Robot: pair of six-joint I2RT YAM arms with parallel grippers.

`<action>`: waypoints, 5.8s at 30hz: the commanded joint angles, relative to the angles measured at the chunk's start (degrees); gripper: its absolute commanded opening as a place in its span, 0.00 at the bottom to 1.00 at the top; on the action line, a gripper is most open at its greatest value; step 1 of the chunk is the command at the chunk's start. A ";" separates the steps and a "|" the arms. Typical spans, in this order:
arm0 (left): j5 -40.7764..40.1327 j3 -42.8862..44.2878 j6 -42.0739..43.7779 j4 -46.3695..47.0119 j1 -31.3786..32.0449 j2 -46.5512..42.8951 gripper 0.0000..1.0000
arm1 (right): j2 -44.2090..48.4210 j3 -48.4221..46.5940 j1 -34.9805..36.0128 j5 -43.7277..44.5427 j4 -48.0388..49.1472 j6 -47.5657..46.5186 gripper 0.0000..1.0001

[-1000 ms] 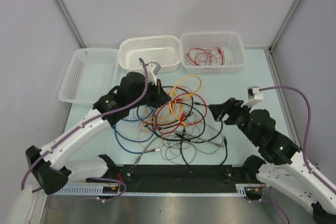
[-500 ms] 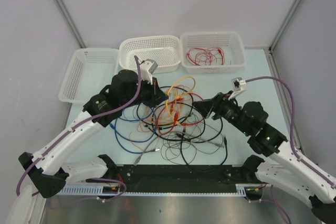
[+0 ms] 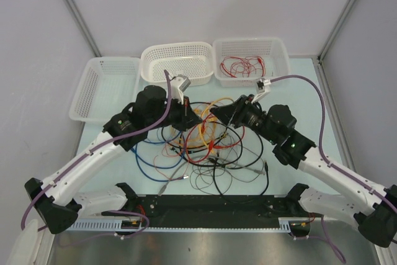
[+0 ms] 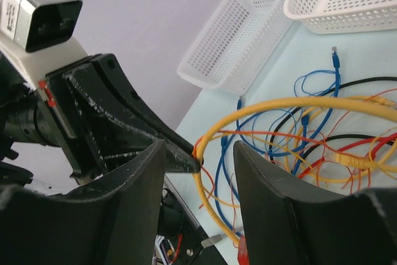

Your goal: Untangle the cables

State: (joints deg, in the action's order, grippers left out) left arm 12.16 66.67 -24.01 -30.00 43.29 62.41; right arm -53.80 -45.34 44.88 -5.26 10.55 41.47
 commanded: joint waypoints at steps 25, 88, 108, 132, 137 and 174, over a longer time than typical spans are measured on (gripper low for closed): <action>2.17 -4.01 -0.86 3.20 0.22 -4.67 0.07 | -0.70 -7.12 -9.01 -2.48 0.29 0.81 0.00; -6.27 3.53 -19.40 23.04 -19.02 14.48 0.00 | 13.11 -13.46 -7.09 12.02 -35.94 -3.15 1.00; -8.47 39.74 -39.62 29.65 -32.03 54.56 0.00 | 13.46 -6.69 -10.87 10.88 -36.30 -6.05 1.00; -26.50 12.20 -5.86 19.71 -7.79 20.84 1.00 | 14.86 -0.80 -14.56 4.29 -35.86 -2.01 1.00; -22.81 -4.50 -6.75 18.23 -3.30 12.14 1.00 | 15.65 0.08 -10.96 7.45 -37.17 -1.31 0.99; -23.23 -13.15 -6.58 9.44 4.61 26.26 0.72 | 16.45 4.03 -4.45 13.26 -37.62 0.63 0.97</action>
State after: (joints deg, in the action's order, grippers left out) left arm -10.74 51.46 -31.83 -20.93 45.47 86.04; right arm -38.00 -41.76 40.07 6.72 -27.53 41.98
